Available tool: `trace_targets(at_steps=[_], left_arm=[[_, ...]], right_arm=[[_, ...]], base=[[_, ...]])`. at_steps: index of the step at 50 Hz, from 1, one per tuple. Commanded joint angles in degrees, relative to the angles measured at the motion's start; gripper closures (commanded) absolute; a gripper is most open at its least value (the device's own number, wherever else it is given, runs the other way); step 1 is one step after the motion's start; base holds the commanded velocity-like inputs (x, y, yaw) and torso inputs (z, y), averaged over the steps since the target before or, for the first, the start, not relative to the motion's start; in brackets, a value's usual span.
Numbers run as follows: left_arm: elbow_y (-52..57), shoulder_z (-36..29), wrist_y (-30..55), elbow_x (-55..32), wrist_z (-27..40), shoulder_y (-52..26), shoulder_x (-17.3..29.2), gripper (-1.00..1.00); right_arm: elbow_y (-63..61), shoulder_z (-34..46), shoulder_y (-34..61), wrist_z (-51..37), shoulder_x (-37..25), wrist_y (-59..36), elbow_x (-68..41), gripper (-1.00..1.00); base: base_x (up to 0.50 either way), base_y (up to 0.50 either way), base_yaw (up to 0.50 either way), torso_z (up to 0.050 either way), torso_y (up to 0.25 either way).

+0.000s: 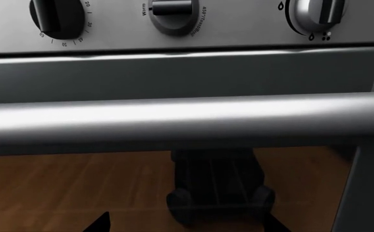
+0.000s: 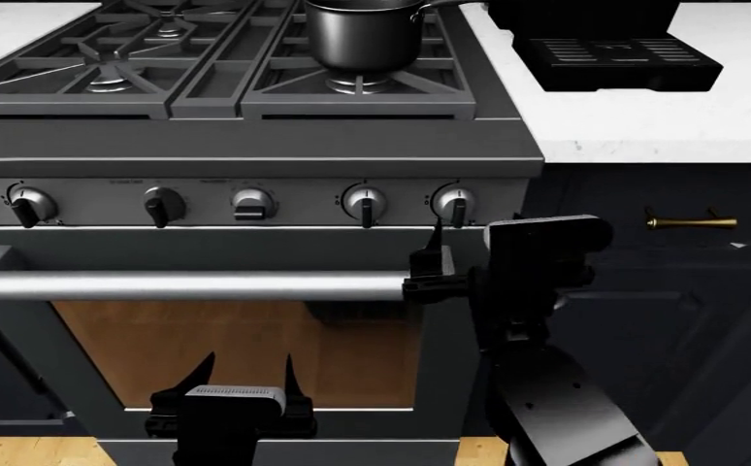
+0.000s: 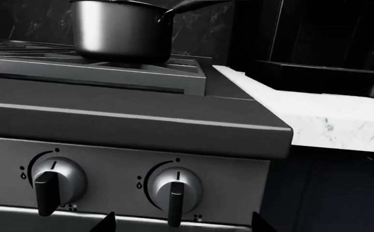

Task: Turn on the front right burner of the stove.

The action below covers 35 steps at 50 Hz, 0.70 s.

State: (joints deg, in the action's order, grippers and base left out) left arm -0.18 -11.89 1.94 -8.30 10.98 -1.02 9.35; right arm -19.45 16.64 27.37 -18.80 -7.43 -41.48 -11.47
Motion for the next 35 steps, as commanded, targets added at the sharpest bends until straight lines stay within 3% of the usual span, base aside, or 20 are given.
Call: trace_targets(at_steps=[1,35], left_arm=[[0.02,-0.35,-0.09,-0.43,0.33,0.0,0.33,-1.0],[-0.23,-1.24,0.12,-1.64,1.38,-0.35,1.04,-1.0]], right_arm=[[4.42,0.02,0.07,-1.82,2.25,1.63,-0.69,-1.0],[20.51,2.45,7.5,-3.9,3.3,9.69,-1.0,-1.0]], base=[[0.0,0.0,0.0,0.0,0.0],[0.0,0.0,0.0,0.0,0.0]])
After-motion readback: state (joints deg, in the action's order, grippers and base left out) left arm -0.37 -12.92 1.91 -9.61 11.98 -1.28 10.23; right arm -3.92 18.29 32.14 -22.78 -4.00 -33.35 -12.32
